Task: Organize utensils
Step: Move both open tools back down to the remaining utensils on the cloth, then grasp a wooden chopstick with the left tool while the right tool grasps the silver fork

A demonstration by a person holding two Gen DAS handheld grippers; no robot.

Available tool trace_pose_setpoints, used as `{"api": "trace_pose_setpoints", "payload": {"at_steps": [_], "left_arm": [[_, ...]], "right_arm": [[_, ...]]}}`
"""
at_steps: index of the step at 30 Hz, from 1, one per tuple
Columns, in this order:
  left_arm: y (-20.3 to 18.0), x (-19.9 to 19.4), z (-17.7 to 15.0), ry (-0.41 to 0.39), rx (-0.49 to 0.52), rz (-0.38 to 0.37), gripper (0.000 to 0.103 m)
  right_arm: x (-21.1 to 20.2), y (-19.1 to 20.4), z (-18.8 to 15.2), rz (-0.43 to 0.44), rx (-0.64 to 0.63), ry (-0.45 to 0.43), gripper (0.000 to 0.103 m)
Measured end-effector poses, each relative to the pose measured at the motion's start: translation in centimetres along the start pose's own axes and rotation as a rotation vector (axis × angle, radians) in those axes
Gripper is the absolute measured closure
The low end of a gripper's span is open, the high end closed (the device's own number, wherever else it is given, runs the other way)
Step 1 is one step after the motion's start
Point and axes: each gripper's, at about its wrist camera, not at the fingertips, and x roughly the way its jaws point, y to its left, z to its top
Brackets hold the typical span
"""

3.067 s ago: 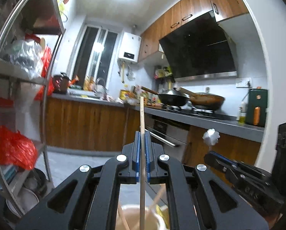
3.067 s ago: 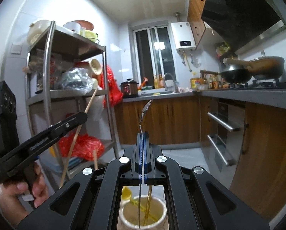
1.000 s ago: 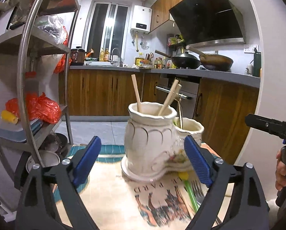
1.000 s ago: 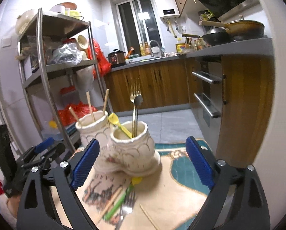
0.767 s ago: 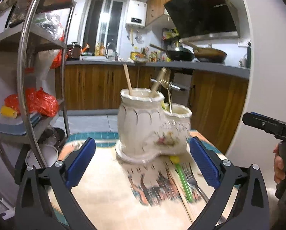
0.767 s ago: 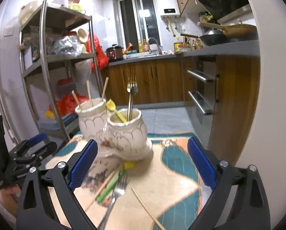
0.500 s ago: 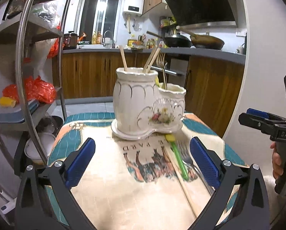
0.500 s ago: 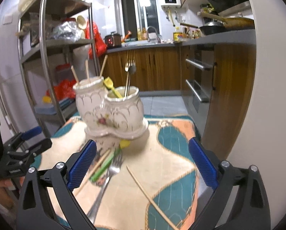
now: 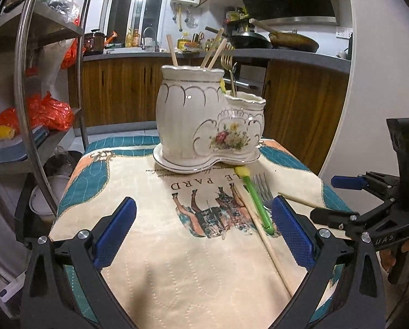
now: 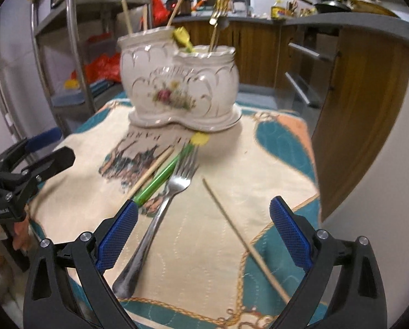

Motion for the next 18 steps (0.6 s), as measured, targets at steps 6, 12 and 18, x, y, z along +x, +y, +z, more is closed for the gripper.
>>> {"api": "trace_pose_setpoints", "payload": {"at_steps": [6,12,18], "left_arm": [[0.4,0.5,-0.1,0.024,-0.008,-0.011,0.006],[0.6,0.9,-0.2,0.034,-0.004,-0.017,0.006],[0.0,1.2,-0.3,0.065,0.029,-0.043,0.006]], "right_arm": [[1.9,1.4,0.4,0.071,-0.014,0.1,0.033],[4.0,2.9,1.1,0.065,-0.077,0.195,0.06],[4.8,2.1,1.9,0.096,-0.048,0.212,0.088]]}}
